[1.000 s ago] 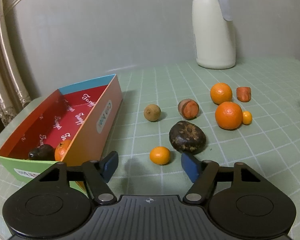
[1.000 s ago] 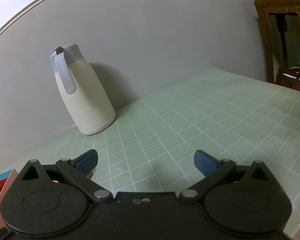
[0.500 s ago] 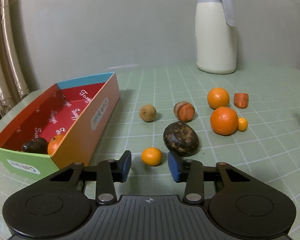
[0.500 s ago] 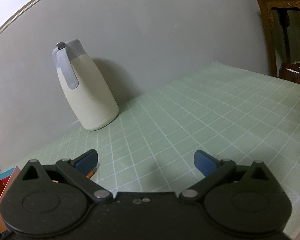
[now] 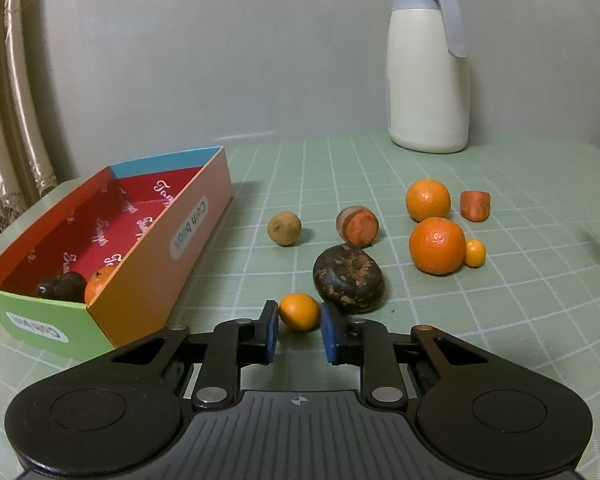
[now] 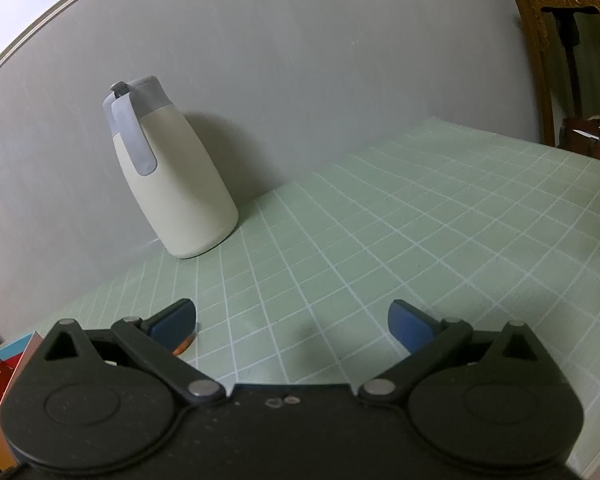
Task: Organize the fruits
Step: 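Carry the kumquat with the left tool into the box and release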
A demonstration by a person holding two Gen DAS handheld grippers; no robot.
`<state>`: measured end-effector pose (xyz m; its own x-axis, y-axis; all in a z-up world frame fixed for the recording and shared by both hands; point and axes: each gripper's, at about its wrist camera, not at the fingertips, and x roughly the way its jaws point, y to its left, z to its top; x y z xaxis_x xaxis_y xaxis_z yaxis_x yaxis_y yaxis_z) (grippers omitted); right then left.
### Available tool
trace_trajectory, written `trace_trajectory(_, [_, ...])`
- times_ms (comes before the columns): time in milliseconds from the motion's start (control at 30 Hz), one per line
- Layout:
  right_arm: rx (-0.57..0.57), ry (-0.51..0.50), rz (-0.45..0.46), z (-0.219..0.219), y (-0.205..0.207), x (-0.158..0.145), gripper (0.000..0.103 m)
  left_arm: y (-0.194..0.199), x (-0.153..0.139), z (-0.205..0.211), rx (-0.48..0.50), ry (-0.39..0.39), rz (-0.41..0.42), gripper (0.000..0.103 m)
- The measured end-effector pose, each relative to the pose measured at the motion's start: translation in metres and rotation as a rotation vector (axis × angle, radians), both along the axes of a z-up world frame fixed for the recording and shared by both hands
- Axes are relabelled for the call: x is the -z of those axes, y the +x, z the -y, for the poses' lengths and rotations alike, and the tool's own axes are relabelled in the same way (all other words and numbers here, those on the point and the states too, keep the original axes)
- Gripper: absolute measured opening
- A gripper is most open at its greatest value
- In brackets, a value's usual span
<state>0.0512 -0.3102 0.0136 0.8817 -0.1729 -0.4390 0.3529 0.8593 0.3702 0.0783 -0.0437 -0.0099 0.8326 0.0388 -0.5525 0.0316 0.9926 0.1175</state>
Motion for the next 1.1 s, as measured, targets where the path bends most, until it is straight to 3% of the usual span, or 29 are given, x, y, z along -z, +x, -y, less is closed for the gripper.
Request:
trace_trajectory(233, [-0.006,-0.004,-0.004,-0.002,0.001,0.002,0.103,-0.005,-0.005,-0.004,-0.005,-0.009,0.014,0.023])
trace_trajectory(533, [-0.019,-0.018,-0.007,-0.008,0.004,0.003,0.103,-0.011,-0.037,-0.03,-0.056,0.006,0.115,0.023])
trace_trajectory(733, [-0.034,-0.037,-0.019,-0.016,0.007,0.004,0.103,-0.005,-0.049,-0.067,-0.139,0.015,0.147,0.023])
trace_trajectory(1100, [-0.047,-0.077,-0.041,-0.029,0.014,0.007,0.103,0.007,-0.041,-0.125,-0.285,-0.007,0.144,0.023])
